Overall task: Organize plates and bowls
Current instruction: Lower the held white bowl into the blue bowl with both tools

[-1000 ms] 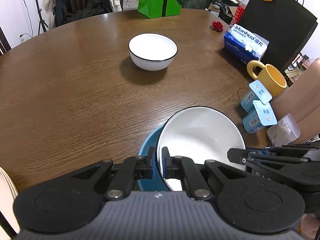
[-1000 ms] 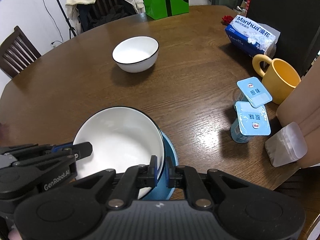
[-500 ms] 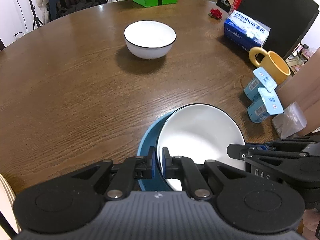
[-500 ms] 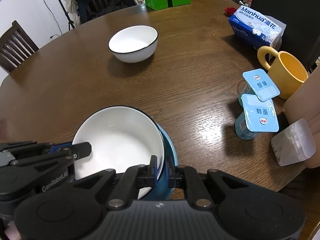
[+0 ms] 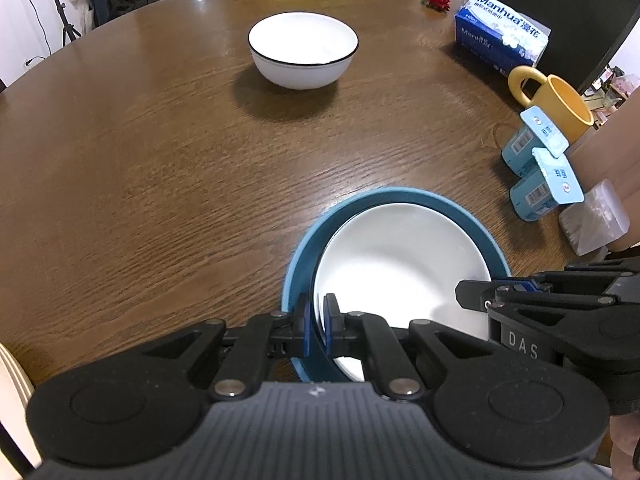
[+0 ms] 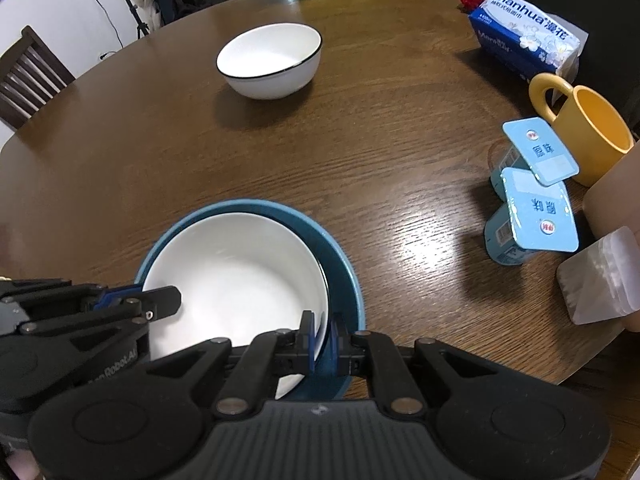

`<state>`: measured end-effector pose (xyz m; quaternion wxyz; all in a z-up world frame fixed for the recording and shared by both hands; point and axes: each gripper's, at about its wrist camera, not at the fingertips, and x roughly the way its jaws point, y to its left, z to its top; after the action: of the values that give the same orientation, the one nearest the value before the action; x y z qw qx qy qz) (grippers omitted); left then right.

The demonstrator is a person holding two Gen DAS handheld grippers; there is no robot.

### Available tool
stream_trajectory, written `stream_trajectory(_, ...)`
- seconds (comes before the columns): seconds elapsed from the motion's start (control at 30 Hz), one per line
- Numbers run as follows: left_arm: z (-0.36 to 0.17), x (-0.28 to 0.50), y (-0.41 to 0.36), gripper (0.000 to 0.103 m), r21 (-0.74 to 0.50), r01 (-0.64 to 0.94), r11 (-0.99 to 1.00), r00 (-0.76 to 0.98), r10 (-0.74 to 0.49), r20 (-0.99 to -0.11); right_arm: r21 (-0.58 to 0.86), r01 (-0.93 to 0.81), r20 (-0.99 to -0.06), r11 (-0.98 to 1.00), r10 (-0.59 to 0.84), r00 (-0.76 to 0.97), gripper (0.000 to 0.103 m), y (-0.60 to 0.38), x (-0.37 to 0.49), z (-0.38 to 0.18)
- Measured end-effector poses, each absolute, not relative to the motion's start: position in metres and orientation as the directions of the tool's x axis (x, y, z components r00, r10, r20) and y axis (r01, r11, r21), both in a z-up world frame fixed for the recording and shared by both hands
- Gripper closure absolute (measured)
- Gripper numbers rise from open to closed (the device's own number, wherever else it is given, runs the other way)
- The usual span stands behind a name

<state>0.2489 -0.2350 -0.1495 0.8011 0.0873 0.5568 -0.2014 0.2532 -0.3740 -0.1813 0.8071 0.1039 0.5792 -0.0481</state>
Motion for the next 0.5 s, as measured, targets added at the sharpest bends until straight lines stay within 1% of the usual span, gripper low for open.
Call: stream_trajectory(0.5, -0.152, 0.255, -0.247, 0.095, -0.052, 0.465, 0.884, 0.263, -0.194, -0.945, 0.104, 0.203, -0.952, 0.974, 0.038, 0.304, 0.095, -0.375, 0.259, -0.186)
